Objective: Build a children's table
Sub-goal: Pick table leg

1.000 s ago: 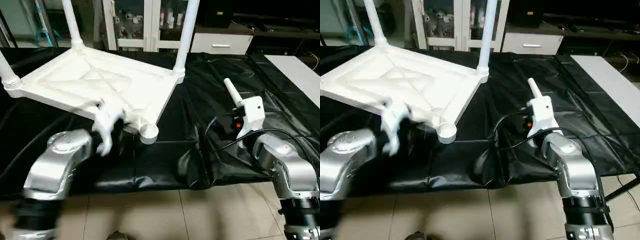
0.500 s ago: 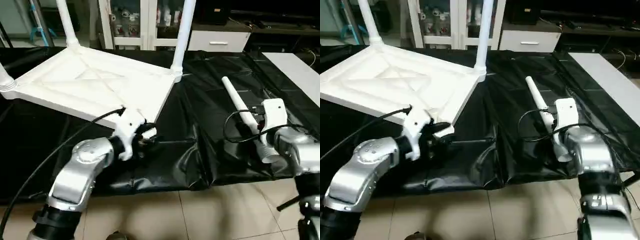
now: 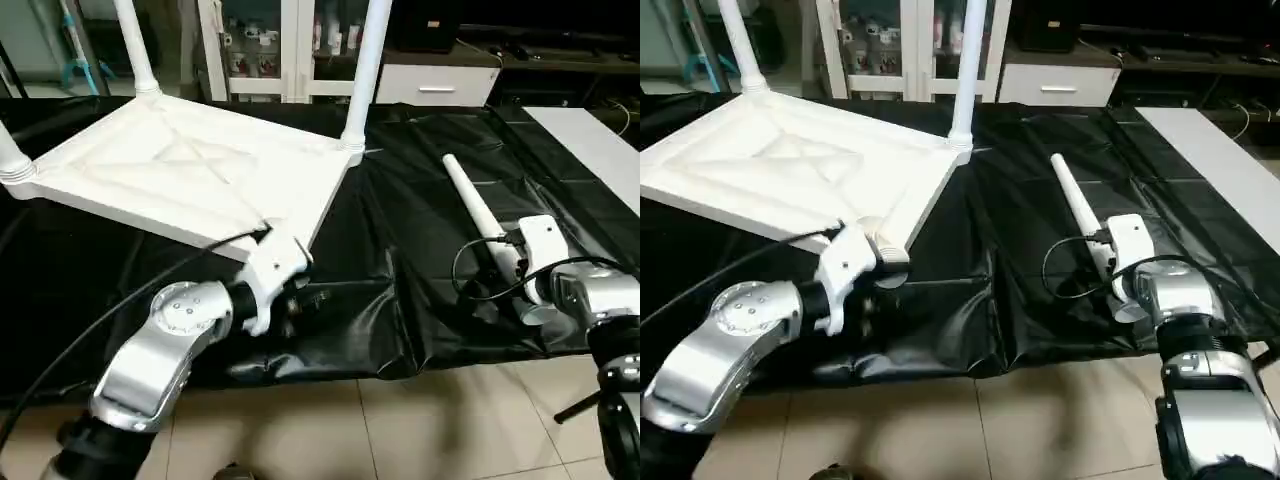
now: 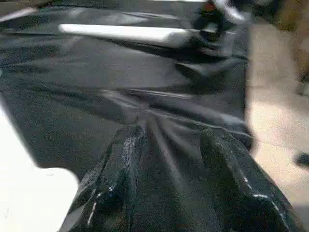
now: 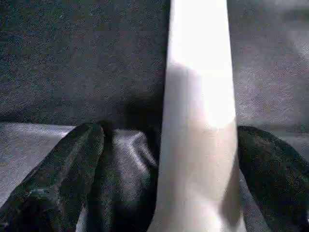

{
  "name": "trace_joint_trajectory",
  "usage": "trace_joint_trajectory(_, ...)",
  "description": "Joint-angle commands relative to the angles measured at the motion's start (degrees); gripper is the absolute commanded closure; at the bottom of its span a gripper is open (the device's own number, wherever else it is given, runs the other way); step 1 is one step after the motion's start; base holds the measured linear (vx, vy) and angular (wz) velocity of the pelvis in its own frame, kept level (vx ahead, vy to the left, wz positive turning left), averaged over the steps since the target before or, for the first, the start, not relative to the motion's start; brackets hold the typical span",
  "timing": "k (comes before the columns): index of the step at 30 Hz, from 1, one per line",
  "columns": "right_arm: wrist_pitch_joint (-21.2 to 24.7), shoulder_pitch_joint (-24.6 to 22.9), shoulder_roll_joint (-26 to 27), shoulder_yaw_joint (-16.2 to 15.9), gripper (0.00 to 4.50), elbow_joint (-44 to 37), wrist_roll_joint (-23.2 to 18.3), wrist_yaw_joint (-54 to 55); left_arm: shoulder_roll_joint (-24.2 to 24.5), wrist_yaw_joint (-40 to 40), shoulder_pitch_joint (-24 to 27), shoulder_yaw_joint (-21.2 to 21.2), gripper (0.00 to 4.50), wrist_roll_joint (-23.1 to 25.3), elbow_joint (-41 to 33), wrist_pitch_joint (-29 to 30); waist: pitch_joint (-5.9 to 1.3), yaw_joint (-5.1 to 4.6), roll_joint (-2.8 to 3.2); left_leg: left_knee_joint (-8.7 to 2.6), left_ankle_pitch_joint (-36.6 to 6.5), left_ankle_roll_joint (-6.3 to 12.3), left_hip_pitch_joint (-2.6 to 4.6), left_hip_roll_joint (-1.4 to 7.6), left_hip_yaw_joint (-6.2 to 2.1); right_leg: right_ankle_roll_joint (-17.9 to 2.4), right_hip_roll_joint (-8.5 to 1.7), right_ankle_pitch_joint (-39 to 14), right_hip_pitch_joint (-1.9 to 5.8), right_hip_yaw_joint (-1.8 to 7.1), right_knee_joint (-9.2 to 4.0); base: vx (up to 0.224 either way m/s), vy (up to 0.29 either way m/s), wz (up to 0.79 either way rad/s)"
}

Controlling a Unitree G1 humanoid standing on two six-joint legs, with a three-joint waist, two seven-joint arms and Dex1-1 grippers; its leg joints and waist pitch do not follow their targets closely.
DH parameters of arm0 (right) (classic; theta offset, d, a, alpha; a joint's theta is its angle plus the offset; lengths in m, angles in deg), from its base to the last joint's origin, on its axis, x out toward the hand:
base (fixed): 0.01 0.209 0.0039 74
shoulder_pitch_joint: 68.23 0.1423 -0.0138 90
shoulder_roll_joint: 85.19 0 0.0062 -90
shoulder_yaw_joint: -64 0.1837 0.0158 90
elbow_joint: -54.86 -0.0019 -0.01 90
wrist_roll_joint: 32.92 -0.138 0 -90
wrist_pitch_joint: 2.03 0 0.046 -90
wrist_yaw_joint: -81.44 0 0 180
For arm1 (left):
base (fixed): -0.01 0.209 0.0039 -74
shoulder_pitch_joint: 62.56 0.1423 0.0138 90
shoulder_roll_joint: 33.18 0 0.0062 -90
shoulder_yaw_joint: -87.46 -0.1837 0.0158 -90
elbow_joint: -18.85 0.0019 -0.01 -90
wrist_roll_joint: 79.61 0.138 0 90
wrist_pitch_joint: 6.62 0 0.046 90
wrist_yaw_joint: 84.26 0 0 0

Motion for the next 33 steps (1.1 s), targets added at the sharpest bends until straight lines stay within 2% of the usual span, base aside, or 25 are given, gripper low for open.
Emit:
trace_joint_trajectory(1,1.21,1.28,-0.99,0.19,0.27,1.89,-0.51,-1.09,0.72,-1.24,0.01,-0.89,2.18,-0.46,-2.05,1.06,-3.77,-0.40,-0.09,-3.71,-11.73,-0.92,0.55,-0.17,0.67,-12.50,-1.59,-8.29,2.65,1.27,-3.66,0.000,0.000,0.00)
trace_joint_trajectory(5,0.82,3.42,-1.36,0.53,0.40,5.88,-0.13,-2.20,1.67,-1.46,-0.44,-1.12,2.18,-0.42,-3.17,1.48,-3.72,-0.47,0.16,-3.73,-14.13,-1.62,0.72,-0.11,0.60,-12.07,-1.67,-11.70,2.35,1.27,-3.87,0.000,0.000,0.00)
trace_joint_trajectory(6,0.82,3.42,-1.36,0.53,0.65,5.88,-0.13,-2.20,1.67,-1.46,-0.44,-1.12,2.18,-0.42,-3.17,1.48,-3.66,-0.47,0.14,-3.75,-14.50,-1.68,0.73,-0.14,0.62,-11.96,-1.63,-12.14,2.32,1.26,-4.00,0.000,0.000,0.00)
trace_joint_trajectory(9,0.69,4.11,-1.50,0.66,0.81,7.28,0.09,-2.99,2.18,-1.52,-0.87,-1.23,2.18,-0.60,-3.48,1.83,-3.80,-0.39,0.24,-3.68,-13.70,-1.85,0.65,-0.15,0.57,-11.83,-1.60,-10.92,2.42,1.27,-3.80,0.000,0.000,0.00)
trace_joint_trajectory(14,1.60,4.26,-1.76,0.83,1.28,8.24,0.06,-3.68,2.66,-1.98,-1.32,-1.24,2.18,-1.01,-3.62,1.87,-3.92,-0.42,0.06,-3.57,-12.06,-1.49,0.54,-0.22,0.64,-12.44,-1.48,-8.76,2.55,1.24,-3.59,0.000,0.000,0.00)
trace_joint_trajectory(15,1.61,4.27,-1.77,0.92,1.36,8.45,0.01,-3.65,2.64,-2.04,-1.33,-1.25,2.18,-1.07,-3.65,1.86,-3.92,-0.37,0.19,-3.57,-11.94,-1.50,0.55,-0.20,0.64,-12.66,-1.46,-8.40,2.53,1.24,-3.55,0.000,0.000,0.00)
trace_joint_trajectory(18,1.65,4.35,-1.78,1.57,1.55,9.80,-0.32,-3.38,2.44,-2.30,-1.31,-1.25,2.18,-1.47,-3.83,1.63,-3.85,-0.33,0.33,-3.57,-12.79,-1.62,0.57,-0.22,0.65,-12.89,-1.50,-9.09,2.45,1.23,-3.60,0.000,0.000,0.00)
trace_joint_trajectory(19,1.57,4.48,-1.75,1.67,1.73,10.22,-0.36,-3.37,2.41,-2.22,-1.27,-1.19,2.18,-1.55,-3.90,1.51,-3.81,-0.33,0.28,-3.62,-13.47,-1.70,0.61,-0.20,0.64,-12.75,-1.50,-9.76,2.43,1.22,-3.69,0.000,0.000,0.00)
trace_joint_trajectory(23,1.21,4.53,-1.57,2.57,1.98,11.04,-0.79,-2.57,2.33,-1.86,-1.60,-1.12,2.18,-1.61,-3.73,1.68,-3.79,-0.33,0.12,-3.67,-14.10,-1.77,0.61,-0.19,0.60,-12.43,-1.53,-10.80,2.41,1.20,-3.82,0.000,0.000,0.00)
trace_joint_trajectory(28,-1.81,3.89,-0.89,6.13,2.46,10.37,-2.87,1.01,2.12,-0.11,-2.48,-0.70,2.18,-0.37,-2.22,1.90,-3.74,-0.34,0.05,-3.70,-14.98,-2.09,0.66,-0.20,0.56,-11.71,-1.58,-12.13,2.27,1.20,-3.90,0.000,0.000,0.00)
trace_joint_trajectory(33,-4.64,2.34,0.29,8.11,2.59,5.13,-5.10,-0.56,-0.25,3.69,-3.90,1.18,2.18,0.21,0.42,1.41,-3.88,-0.40,-0.12,-3.58,-13.92,-1.56,0.50,-0.25,0.63,-11.12,-1.58,-11.00,2.43,1.27,-3.90,0.000,0.000,0.00)
